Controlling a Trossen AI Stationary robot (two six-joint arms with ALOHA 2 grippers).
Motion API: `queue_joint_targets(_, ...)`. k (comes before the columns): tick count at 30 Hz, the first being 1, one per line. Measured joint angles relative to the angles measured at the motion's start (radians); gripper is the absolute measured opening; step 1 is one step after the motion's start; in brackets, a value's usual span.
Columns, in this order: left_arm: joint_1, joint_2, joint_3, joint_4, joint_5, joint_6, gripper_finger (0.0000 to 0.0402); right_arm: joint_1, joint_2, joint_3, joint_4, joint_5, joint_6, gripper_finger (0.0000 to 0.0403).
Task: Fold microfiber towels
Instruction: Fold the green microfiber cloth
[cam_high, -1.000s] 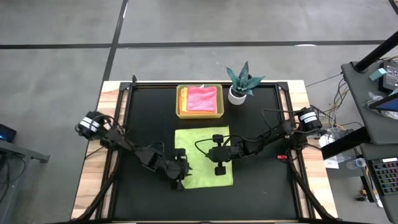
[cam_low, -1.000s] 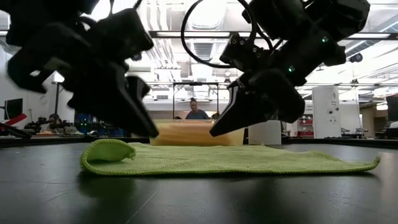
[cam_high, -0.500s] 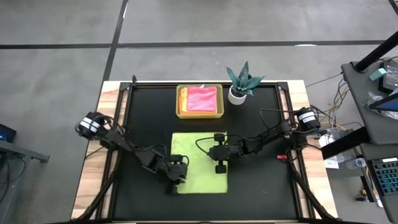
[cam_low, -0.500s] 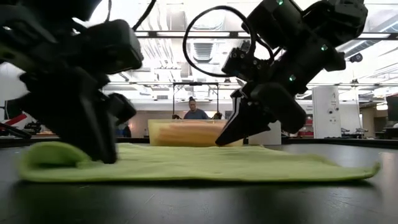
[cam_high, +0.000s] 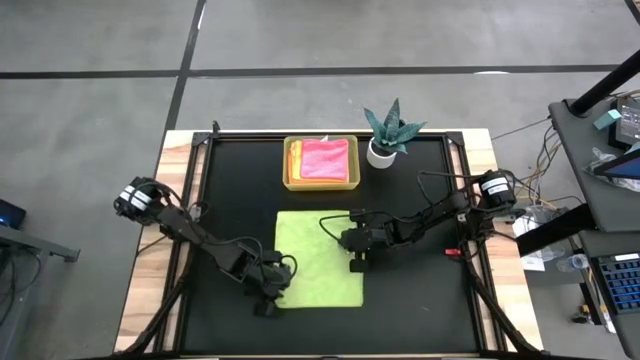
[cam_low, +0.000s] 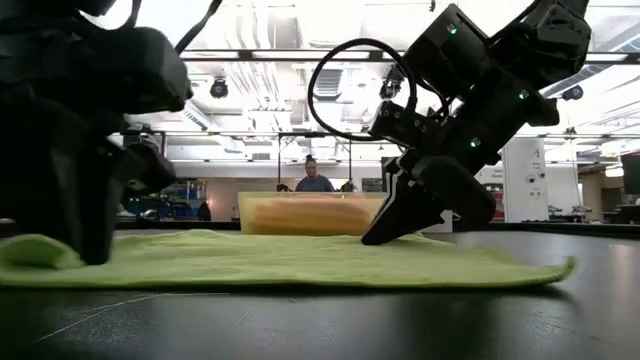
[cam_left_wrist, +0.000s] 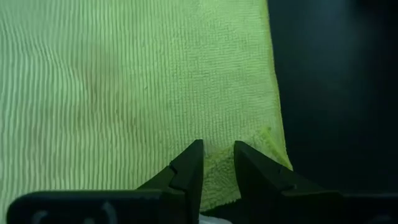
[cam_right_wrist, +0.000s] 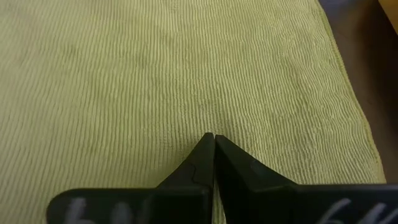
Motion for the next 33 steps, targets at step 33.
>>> queue_joint_targets(33,-0.062,-0.159,0.002,-0.087,-0.074,0.011,0.0087,0.002,-0.074,-0.007,-0.040,-0.005,-0.051,0.0009)
